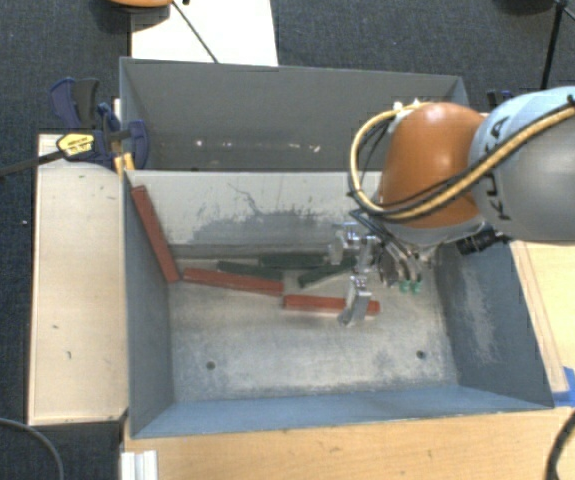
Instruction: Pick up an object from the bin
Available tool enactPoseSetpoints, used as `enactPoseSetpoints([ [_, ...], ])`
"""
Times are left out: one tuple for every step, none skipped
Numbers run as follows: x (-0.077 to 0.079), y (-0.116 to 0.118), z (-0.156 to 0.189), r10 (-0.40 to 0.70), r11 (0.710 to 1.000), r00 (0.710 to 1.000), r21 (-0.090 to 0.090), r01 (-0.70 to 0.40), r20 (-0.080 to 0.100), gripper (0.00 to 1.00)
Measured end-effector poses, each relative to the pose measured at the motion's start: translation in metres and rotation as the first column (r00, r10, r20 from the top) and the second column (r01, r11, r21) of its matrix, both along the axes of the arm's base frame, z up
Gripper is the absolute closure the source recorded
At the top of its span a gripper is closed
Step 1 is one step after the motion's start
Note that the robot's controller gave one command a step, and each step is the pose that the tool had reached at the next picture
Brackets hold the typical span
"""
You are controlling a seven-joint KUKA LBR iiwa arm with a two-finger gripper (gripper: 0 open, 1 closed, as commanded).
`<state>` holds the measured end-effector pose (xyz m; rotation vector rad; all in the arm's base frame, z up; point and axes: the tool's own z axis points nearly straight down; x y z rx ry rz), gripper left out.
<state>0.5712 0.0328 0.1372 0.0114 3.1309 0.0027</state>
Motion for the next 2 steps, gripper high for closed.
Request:
enactPoseSetpoints([
  [0.0018, 0.0182, -0.0651, 0.052, 0.999, 0.999, 0.0, -0.052, -0.005, 1.0],
  [0.0018, 0.0182, -0.0652, 0.051, 0.999, 0.999, 0.0, -0.051, -0.006, 1.0],
])
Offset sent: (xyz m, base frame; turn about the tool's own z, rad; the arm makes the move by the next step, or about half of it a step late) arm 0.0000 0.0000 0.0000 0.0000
